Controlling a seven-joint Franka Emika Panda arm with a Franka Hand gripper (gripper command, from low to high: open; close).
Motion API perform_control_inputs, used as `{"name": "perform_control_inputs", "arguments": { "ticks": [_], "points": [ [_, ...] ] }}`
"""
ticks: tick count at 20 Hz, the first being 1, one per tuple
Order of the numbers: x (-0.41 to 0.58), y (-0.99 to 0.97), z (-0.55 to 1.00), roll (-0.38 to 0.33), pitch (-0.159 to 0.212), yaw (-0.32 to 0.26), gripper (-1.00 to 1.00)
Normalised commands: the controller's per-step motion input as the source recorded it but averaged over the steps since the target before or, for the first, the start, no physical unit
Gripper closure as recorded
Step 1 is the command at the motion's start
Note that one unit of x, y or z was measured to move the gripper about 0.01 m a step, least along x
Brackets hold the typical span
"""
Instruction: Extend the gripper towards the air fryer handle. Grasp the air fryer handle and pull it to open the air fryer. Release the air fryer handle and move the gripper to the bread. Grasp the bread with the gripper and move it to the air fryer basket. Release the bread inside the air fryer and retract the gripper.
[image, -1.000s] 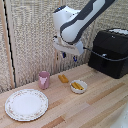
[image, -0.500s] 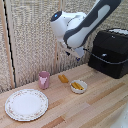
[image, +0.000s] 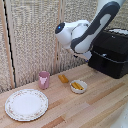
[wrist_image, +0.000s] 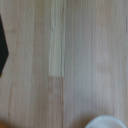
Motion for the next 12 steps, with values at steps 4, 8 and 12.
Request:
{"name": "perform_control_inputs", "arguments": {
  "ticks": [4, 8, 12],
  "points": [
    [-0.184, -0.50, -0.24, -0.189, -0.113, 0.136, -1.00],
    [-0.161, -0.58, -0.23, -0.169, -0.108, 0.125, -1.00],
    [-0.214, -0.64, -0.28, -0.130, -0.073, 0.090, -1.00]
  ]
}}
